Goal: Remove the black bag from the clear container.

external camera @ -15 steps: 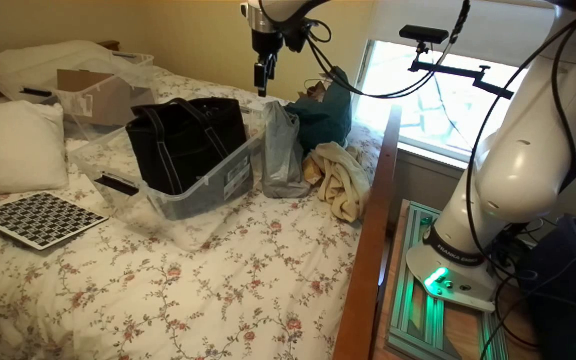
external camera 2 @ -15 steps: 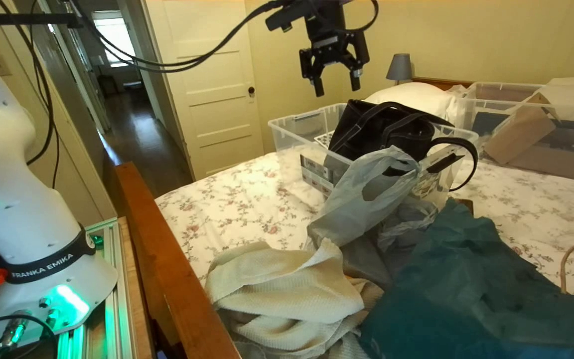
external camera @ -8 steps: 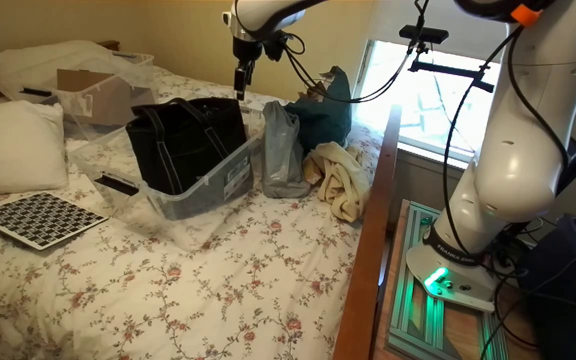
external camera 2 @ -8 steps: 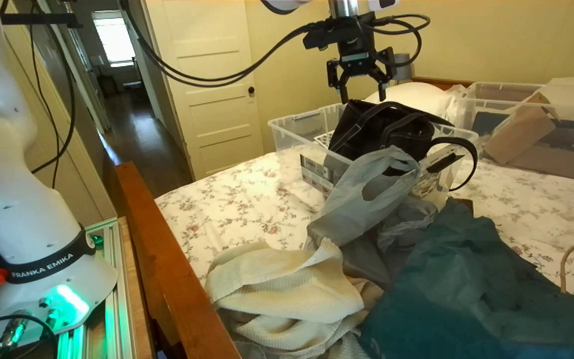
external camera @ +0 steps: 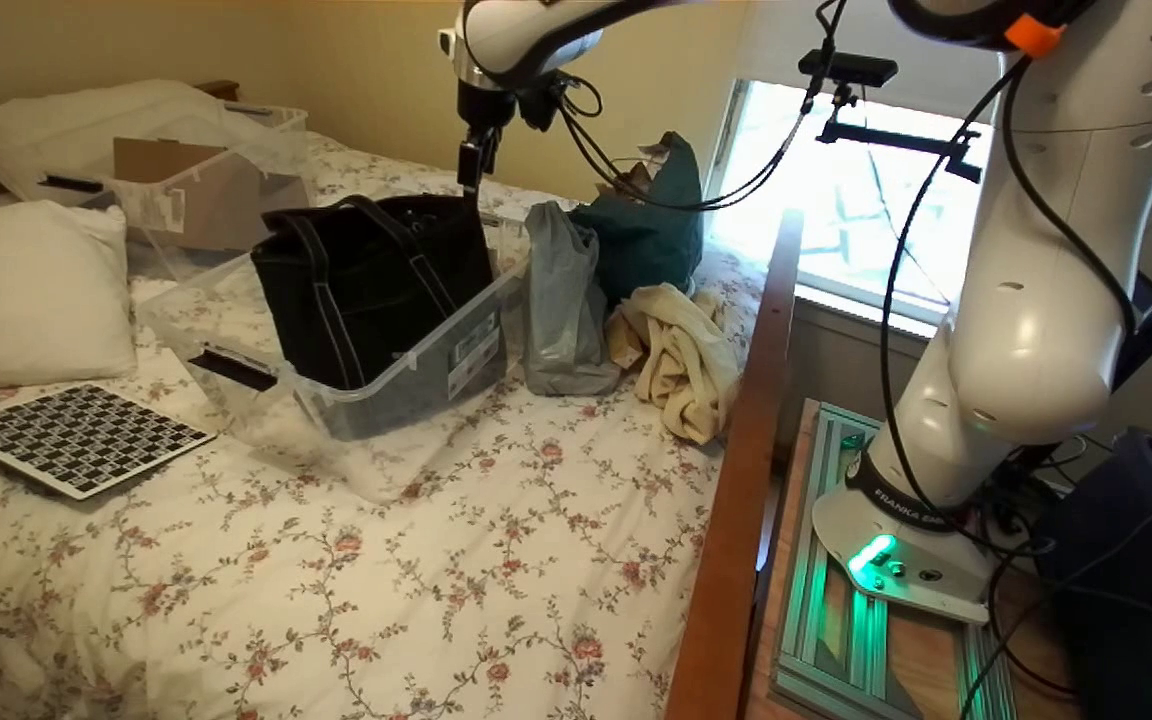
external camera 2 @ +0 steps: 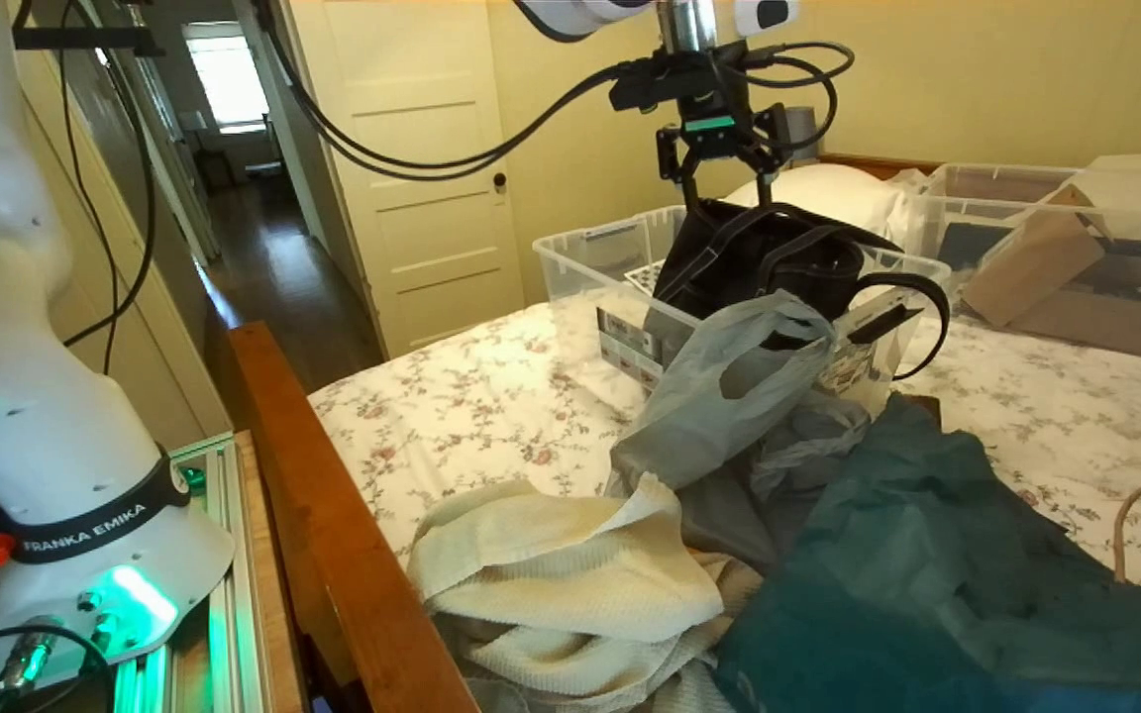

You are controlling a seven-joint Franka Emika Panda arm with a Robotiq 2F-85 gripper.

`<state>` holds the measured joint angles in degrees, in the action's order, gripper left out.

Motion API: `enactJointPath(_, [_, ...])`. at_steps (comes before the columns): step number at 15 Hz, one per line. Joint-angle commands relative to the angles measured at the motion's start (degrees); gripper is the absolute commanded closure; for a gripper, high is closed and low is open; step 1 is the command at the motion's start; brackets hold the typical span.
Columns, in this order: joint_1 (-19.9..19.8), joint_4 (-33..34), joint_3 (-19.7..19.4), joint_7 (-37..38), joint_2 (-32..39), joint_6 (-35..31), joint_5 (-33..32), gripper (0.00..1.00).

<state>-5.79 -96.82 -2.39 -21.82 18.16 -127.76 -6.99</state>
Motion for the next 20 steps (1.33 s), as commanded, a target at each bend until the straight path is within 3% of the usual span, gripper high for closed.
enactJointPath(1, [-0.1,5.7,1.2,1.1,7.4,-5.7,2.1,0.00])
enactJointPath(6, [-1.1,13.5,2.9,0.7,15.6,-9.7,3.5,0.00])
enactJointPath(14, [-3.6,26.7,5.8,-0.3,25.6,-7.0,7.7,0.00])
enactJointPath(20, [-5.5,35.3,9.0,-2.7,32.3,-1.0,10.9,0.00])
